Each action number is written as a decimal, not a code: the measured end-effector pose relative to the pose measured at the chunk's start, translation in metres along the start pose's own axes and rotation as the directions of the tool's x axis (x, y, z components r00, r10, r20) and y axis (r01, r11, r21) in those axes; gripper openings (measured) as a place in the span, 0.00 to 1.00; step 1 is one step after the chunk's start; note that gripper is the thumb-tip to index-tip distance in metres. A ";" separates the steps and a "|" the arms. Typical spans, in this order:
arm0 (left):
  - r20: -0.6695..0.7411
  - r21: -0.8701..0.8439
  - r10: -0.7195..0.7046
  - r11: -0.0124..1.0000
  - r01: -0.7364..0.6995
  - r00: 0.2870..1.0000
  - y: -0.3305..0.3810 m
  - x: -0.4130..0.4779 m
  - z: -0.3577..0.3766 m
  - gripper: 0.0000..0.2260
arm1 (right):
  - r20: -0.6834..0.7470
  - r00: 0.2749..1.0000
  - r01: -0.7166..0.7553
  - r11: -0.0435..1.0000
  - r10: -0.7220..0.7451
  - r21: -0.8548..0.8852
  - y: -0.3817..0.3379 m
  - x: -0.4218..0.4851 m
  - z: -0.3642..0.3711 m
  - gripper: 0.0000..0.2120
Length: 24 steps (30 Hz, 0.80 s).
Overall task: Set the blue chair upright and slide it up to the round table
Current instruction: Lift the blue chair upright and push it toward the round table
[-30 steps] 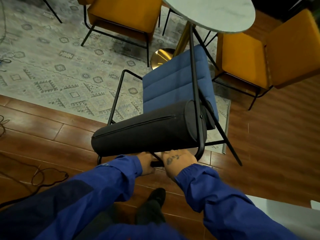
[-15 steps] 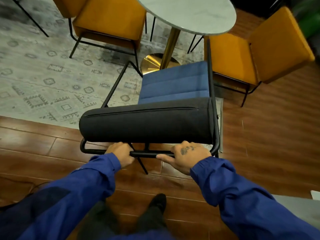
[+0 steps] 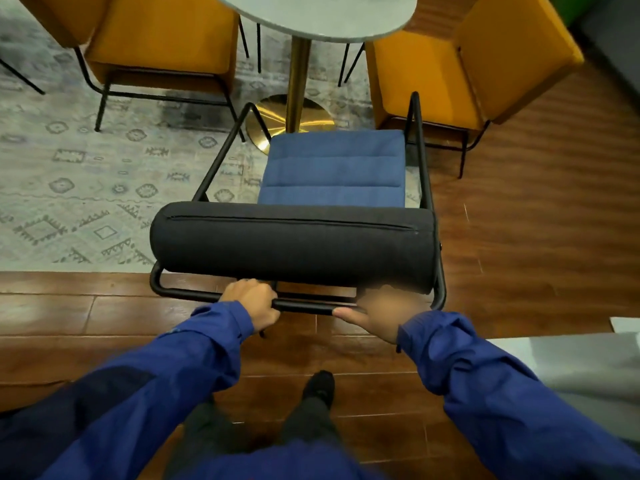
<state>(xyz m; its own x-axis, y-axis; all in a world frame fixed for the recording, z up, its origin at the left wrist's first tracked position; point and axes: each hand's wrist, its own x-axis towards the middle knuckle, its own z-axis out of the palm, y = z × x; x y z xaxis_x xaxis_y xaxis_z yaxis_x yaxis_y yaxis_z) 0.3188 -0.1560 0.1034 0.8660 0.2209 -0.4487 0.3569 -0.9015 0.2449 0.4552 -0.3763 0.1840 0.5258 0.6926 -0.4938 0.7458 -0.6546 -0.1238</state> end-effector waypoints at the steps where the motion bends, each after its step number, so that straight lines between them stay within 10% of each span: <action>1: -0.003 0.010 0.006 1.000 -0.006 1.000 0.005 0.001 0.005 0.06 | -0.001 1.000 -0.001 1.000 0.001 0.005 0.006 -0.002 0.006 0.35; 24: 0.188 0.233 0.091 0.963 -0.134 0.978 0.127 0.035 0.061 0.12 | 0.182 0.978 -0.148 0.957 0.103 0.249 0.136 -0.049 0.121 0.43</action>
<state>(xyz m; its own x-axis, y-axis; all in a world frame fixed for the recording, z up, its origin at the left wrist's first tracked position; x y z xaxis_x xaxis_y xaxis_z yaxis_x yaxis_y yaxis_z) 0.3733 -0.2855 0.0667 0.8135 0.0641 -0.5780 0.1460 -0.9846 0.0962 0.4812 -0.5362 0.0871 0.5171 0.5544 -0.6521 0.5341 -0.8043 -0.2603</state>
